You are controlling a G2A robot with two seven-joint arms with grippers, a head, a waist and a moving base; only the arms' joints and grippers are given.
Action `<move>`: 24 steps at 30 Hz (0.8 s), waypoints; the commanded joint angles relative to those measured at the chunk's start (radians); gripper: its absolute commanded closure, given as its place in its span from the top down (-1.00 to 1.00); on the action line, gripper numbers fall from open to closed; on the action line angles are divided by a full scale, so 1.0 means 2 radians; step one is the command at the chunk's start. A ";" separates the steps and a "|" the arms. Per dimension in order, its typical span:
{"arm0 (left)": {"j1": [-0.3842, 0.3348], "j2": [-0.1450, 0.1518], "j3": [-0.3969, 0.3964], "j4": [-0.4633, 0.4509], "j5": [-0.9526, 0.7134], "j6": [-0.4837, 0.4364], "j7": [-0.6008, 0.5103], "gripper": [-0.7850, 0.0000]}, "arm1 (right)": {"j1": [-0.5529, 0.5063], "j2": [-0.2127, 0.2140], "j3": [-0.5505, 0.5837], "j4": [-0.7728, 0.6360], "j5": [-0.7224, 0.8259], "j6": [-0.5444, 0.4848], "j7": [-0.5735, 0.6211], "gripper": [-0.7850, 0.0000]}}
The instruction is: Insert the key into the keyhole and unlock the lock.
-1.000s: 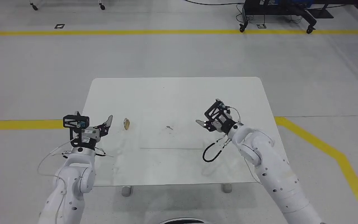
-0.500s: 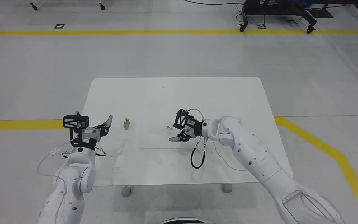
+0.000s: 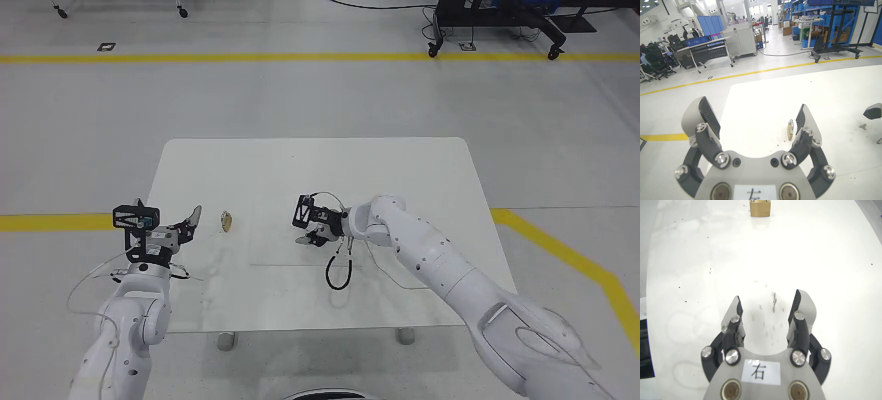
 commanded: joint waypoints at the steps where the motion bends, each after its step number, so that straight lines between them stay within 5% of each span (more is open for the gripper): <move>1: 0.000 0.000 0.000 0.000 0.000 0.000 0.000 1.00 | 0.008 -0.006 -0.007 0.016 -0.001 0.000 -0.008 -0.04; 9: 0.000 0.000 0.000 0.000 0.000 0.000 0.000 1.00 | 0.027 -0.022 -0.025 0.056 -0.013 -0.001 -0.027 -0.48; 12: 0.000 0.000 0.000 0.000 0.000 0.000 0.000 1.00 | 0.031 -0.027 -0.030 0.065 -0.018 0.002 -0.031 -1.00; 24: 0.000 0.000 0.000 0.000 0.000 0.000 0.000 1.00 | 0.008 -0.004 0.006 0.023 -0.063 0.014 -0.130 -1.00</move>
